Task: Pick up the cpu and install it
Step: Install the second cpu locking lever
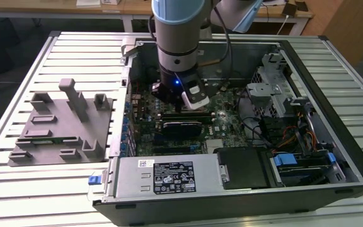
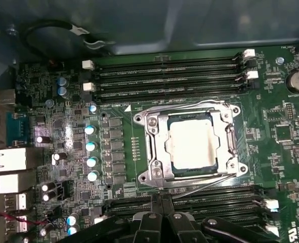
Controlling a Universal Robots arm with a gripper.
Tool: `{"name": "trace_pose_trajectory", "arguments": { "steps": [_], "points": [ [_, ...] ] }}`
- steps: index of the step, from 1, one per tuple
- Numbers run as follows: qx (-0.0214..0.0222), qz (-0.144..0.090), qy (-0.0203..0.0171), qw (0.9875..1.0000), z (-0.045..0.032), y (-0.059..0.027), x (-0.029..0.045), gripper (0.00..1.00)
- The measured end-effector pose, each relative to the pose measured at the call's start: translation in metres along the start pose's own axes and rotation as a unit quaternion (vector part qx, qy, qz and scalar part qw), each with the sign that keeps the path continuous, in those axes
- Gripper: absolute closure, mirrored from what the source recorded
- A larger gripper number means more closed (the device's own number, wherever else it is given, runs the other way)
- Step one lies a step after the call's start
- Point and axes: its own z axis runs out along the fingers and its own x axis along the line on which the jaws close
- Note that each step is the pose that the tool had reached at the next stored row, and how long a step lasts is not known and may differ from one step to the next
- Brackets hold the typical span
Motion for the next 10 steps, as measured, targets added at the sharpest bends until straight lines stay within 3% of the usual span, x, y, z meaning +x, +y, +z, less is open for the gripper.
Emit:
{"name": "trace_pose_trajectory", "arguments": {
  "steps": [2, 10],
  "points": [
    [-0.0046, 0.0, 0.0005, 1.0, 0.0012, -0.0019, 0.0005, 0.89],
    [-0.0326, -0.001, 0.0035, 0.9995, 0.0042, -0.0095, 0.0015, 0.89]
  ]
}}
